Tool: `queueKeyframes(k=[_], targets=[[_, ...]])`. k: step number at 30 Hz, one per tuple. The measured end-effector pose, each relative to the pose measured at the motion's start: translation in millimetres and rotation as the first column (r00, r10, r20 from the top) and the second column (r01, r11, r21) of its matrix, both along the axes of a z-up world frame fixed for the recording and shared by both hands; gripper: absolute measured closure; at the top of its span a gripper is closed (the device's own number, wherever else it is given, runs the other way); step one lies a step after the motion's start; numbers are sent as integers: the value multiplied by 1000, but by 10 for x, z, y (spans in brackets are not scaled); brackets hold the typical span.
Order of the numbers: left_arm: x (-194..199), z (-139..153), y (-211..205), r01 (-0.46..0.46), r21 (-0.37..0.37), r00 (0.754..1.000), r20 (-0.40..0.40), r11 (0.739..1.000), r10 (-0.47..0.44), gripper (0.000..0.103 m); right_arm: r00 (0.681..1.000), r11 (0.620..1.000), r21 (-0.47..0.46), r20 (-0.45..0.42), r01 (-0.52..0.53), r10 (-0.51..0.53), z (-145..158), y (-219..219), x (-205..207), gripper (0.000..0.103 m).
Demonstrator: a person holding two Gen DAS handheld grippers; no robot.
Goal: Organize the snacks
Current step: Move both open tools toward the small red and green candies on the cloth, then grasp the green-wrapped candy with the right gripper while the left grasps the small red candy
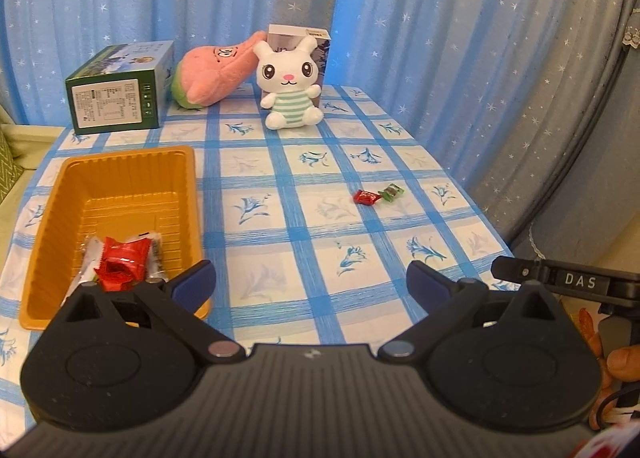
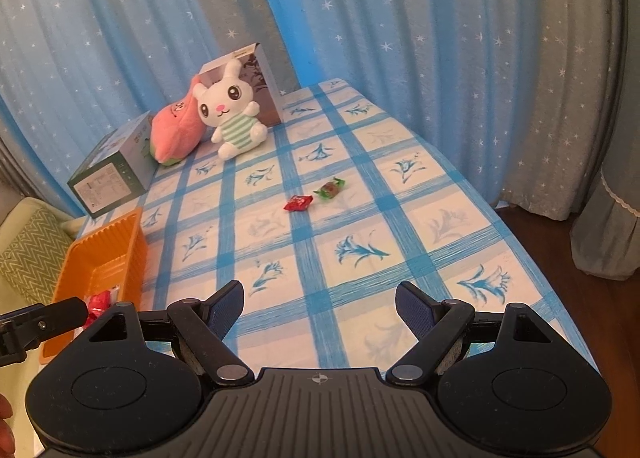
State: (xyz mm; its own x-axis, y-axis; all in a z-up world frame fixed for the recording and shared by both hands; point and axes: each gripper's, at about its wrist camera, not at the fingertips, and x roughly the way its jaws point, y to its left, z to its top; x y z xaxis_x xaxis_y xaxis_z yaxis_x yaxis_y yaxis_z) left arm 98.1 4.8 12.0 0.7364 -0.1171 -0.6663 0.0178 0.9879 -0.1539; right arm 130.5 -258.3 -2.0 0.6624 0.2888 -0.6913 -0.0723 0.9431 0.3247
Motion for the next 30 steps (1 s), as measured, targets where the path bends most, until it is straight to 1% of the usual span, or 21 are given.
queueKeyframes(k=[9, 15, 17, 24, 30], targets=[[321, -102, -140, 3, -2, 1000, -2, 1000, -3, 3, 1000, 1000, -9, 6, 4, -4, -111, -97, 278, 20], [642, -212, -221, -17, -13, 1000, -5, 1000, 17, 3, 999, 1000, -6, 32, -29, 29, -225, -114, 579, 21], [765, -270, -245, -28, -19, 1000, -9, 999, 28, 3, 998, 999, -1, 37, -46, 46, -282, -105, 703, 34], [1219, -594, -325, -63, -28, 997, -40, 998, 62, 4, 996, 997, 18, 46, -77, 76, -572, -72, 1188, 45], [1566, -933, -346, -89, -26, 994, -74, 996, 87, 8, 995, 995, 22, 31, -94, 93, -890, 17, 1643, 57]])
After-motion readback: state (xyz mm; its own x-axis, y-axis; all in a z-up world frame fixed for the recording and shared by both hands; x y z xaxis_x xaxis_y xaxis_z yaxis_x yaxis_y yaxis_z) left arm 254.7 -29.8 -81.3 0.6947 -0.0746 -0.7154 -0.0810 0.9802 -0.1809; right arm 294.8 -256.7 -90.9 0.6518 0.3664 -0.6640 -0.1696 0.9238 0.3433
